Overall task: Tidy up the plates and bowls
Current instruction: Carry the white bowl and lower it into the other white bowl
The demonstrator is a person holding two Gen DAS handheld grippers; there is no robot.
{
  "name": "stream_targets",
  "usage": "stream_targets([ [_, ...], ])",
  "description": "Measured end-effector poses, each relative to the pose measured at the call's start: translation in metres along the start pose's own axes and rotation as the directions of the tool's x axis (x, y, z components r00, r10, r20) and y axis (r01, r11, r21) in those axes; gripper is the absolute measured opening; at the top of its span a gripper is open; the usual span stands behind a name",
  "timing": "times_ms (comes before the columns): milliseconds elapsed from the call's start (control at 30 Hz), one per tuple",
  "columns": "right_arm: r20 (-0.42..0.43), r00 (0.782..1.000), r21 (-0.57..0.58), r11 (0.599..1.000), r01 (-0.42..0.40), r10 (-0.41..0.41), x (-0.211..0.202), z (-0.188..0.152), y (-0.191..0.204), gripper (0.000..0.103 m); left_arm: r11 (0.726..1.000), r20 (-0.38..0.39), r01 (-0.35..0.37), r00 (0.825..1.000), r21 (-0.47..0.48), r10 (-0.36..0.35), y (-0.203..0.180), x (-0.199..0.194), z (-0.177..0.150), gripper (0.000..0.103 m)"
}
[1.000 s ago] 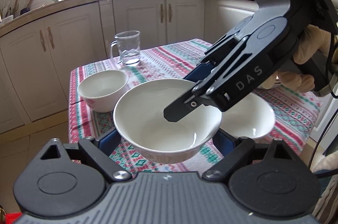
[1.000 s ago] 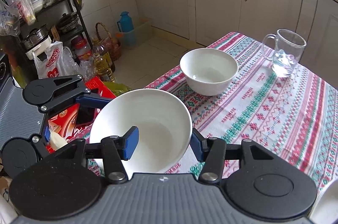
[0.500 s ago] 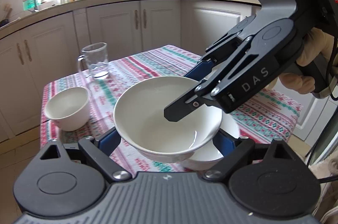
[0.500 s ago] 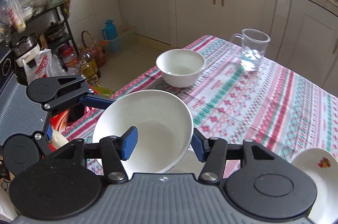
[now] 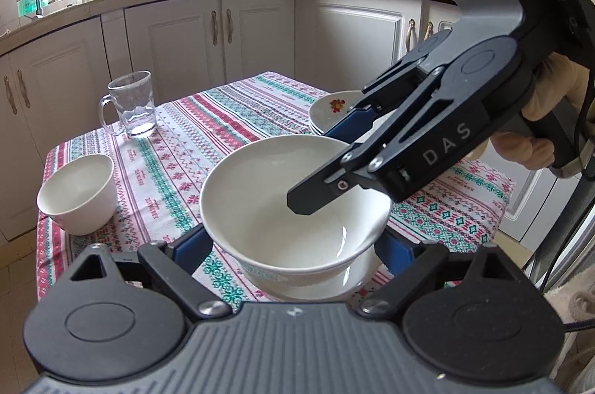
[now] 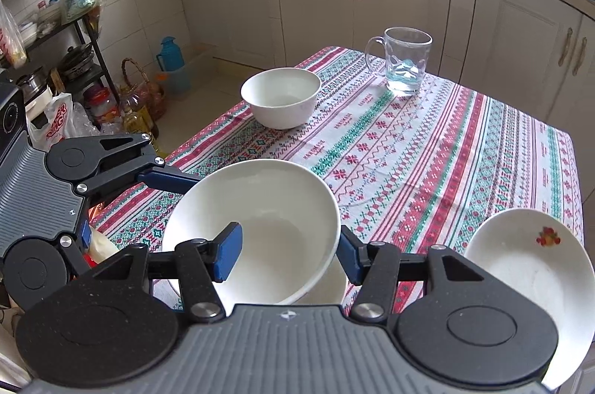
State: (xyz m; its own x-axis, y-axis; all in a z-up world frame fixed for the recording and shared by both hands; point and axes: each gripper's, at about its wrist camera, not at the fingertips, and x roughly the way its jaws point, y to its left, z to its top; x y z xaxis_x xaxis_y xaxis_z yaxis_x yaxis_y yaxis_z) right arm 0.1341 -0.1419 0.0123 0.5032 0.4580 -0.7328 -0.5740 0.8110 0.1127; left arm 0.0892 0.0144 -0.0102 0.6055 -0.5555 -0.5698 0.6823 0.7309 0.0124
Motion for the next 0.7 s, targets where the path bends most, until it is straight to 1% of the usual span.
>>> stream_targets([
  [533,-0.031,1.000,0.036,0.999,-0.003,0.004,0.011,-0.016,-0.008,0.061,1.000,-0.043,0.014,0.999,0.007,-0.014,-0.005,0.013,-0.004,0.093],
  [700,-0.029,1.000,0.036,0.999,-0.009,0.010,0.014,-0.018,-0.009,0.064,1.000,-0.048,0.015,0.999,0.011,-0.015,-0.005,0.015,-0.004,0.093],
])
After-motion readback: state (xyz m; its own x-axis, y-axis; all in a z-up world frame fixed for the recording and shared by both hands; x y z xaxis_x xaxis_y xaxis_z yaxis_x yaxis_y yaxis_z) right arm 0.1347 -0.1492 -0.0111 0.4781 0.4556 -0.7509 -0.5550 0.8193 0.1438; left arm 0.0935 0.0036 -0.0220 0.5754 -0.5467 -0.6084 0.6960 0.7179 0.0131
